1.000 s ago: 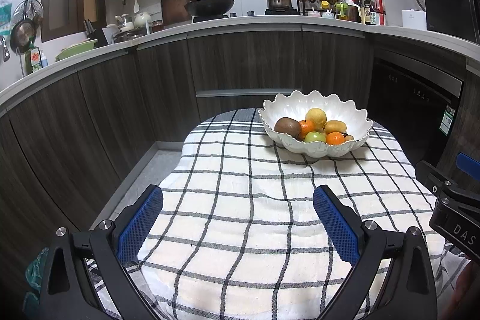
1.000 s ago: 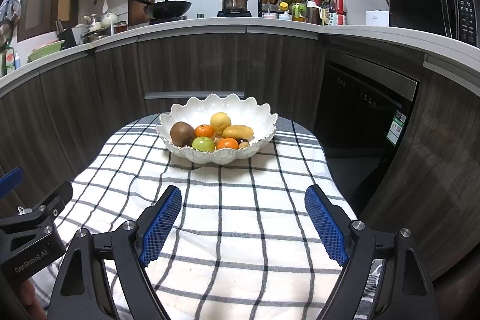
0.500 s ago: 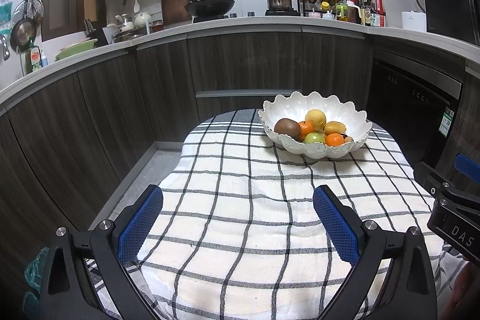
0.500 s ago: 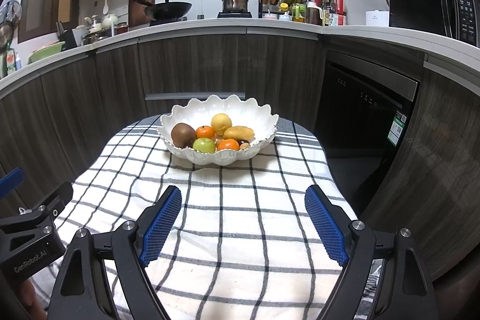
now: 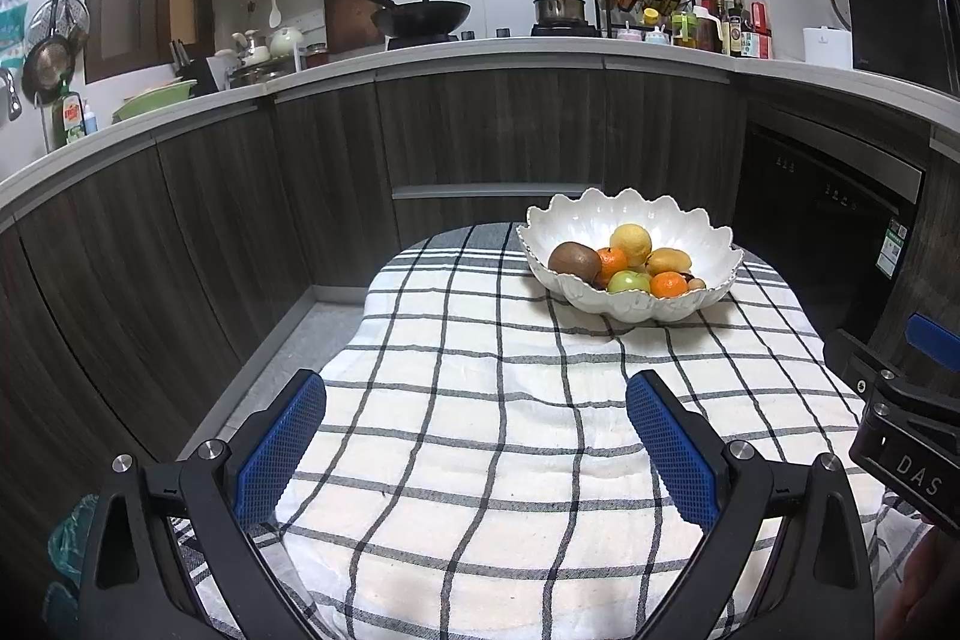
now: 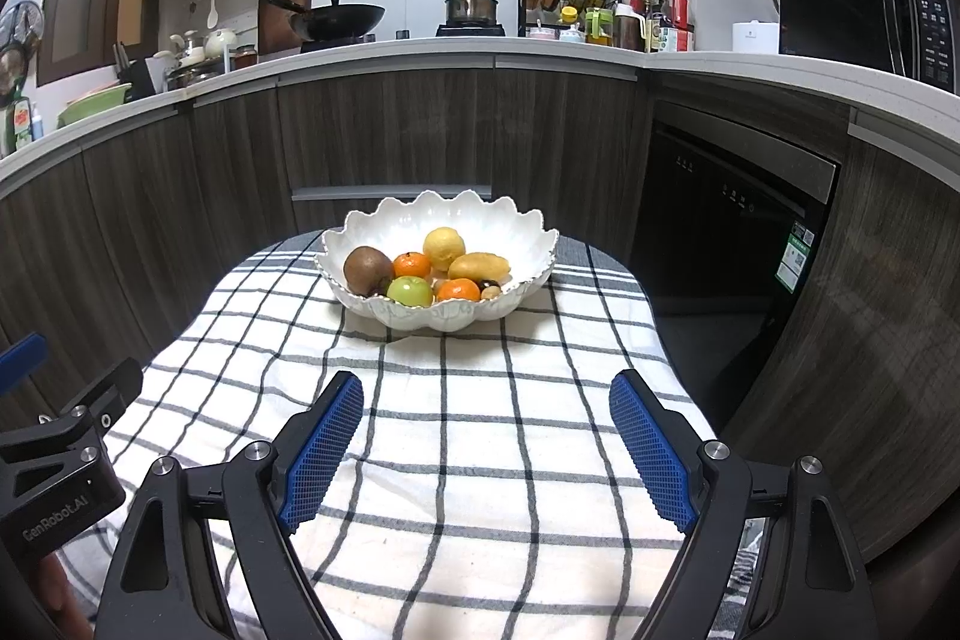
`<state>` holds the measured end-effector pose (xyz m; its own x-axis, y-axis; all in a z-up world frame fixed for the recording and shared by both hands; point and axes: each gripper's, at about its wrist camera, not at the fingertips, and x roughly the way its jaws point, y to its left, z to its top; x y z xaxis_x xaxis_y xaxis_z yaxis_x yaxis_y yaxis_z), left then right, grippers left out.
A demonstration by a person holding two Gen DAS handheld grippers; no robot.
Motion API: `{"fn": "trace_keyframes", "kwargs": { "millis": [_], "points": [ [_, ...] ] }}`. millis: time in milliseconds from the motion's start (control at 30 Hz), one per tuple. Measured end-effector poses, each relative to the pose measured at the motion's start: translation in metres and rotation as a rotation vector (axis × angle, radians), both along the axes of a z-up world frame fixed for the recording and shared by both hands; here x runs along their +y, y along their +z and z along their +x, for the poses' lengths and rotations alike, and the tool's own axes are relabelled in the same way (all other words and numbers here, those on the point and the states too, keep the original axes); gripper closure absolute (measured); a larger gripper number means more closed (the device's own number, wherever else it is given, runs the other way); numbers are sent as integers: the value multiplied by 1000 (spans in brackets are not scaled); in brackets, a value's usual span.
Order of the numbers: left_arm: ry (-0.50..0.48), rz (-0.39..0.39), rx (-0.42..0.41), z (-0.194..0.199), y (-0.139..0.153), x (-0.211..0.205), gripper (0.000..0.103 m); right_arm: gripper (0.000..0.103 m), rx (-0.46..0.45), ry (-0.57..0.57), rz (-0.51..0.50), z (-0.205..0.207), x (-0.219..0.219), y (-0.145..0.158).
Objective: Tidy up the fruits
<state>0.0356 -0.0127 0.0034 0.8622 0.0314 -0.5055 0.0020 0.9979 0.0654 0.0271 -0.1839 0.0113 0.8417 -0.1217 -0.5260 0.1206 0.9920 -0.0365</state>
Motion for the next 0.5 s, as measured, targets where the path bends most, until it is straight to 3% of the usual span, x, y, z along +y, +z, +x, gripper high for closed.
{"fn": "trace_keyframes", "kwargs": {
  "millis": [500],
  "points": [
    [-10,-3,34,2,-7,-3,1,18,1,1,1,0,-1,0]
  ]
}}
